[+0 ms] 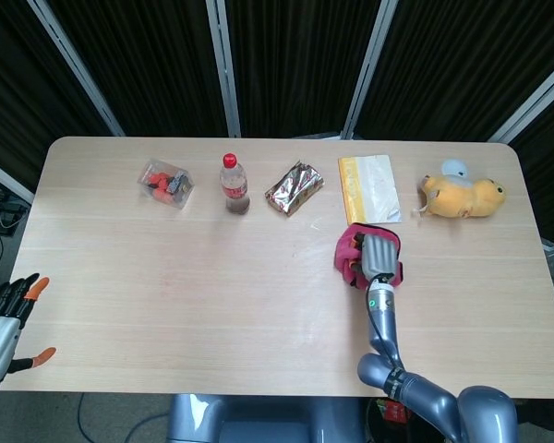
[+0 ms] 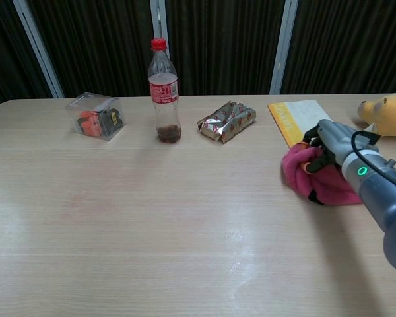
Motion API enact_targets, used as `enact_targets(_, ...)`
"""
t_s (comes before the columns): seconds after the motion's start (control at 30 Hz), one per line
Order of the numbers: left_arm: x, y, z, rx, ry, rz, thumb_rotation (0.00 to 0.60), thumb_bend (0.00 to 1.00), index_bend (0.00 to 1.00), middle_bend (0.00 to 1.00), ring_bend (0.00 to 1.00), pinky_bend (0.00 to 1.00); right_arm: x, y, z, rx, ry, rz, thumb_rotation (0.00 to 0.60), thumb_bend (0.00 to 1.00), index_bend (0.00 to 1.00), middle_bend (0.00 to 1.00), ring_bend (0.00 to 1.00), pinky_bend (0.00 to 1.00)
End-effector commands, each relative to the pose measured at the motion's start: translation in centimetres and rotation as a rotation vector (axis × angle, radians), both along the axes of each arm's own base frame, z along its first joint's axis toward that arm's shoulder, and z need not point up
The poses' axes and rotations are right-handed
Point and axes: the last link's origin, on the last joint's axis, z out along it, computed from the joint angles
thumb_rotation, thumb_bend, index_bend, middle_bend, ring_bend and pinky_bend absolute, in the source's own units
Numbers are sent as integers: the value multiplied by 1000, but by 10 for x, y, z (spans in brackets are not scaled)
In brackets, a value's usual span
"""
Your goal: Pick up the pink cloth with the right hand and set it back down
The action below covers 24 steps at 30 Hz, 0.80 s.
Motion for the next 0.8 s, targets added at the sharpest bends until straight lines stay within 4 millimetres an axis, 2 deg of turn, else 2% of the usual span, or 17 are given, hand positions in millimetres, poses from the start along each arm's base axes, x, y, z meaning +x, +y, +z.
enact_targets(0.03,-1,0,0,-4,2,6,600,0,6,0,0,0,19,6,-11,19,-46,44,600,505,741,629,488,693)
enact_targets(0.17,0,0,0,-4,1,6,600,0,6,0,0,0,41,11,-22,45,-77,100,600,506,741,629,488,693)
enact_targets(0.37,-2,1,2,-1,-1,14,600,0,6,0,0,0,54,11,-30,55,-82,118,600,506,741,629,488,693)
enact_targets(0.63,-3,0,2,-7,-9,37,600,0,6,0,0,0,29,3,-26,41,-22,62,600,505,741,629,488,693)
enact_targets(0.8,-3,-1,3,-7,-5,39,600,0,6,0,0,0,-7,-7,-5,-4,14,-5,600,505,741,629,488,693)
